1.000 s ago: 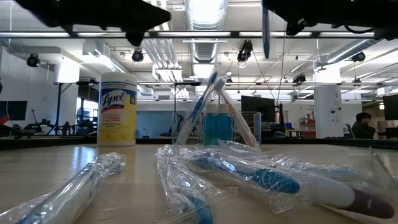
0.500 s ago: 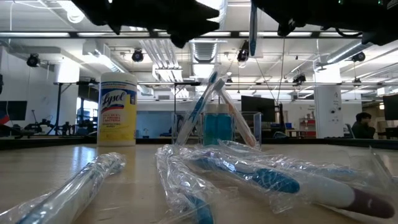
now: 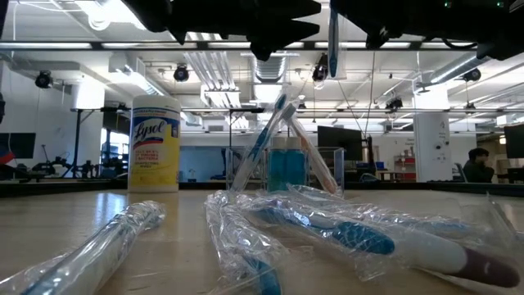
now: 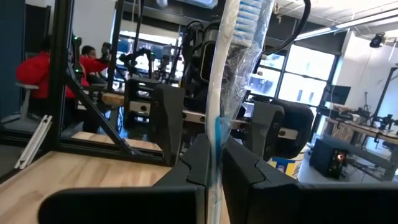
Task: Pick & Place toothbrushing station
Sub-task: Put the blue toothbrush into the left section of the transparent organizer
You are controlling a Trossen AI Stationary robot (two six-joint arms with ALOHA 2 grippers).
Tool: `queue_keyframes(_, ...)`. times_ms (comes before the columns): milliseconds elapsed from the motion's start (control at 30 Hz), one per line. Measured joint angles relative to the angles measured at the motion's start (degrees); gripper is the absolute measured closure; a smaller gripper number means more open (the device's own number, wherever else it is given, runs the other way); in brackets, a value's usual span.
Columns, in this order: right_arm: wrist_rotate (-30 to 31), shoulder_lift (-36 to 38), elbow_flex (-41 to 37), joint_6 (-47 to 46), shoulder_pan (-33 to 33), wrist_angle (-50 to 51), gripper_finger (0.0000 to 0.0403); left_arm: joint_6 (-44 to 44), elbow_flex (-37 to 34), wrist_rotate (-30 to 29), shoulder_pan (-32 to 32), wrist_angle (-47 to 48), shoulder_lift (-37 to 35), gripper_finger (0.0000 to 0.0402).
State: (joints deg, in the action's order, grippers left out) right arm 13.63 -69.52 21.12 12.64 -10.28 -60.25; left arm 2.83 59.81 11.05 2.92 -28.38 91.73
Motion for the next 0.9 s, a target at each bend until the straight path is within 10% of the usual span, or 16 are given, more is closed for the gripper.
queue_keyframes(900, 1.51, -0.02, 0.13, -1.97, 0.55, -1.67, 0.0387, -2.38, 6.35, 0.42, -0.63, 0.46, 6.12, 0.0142)
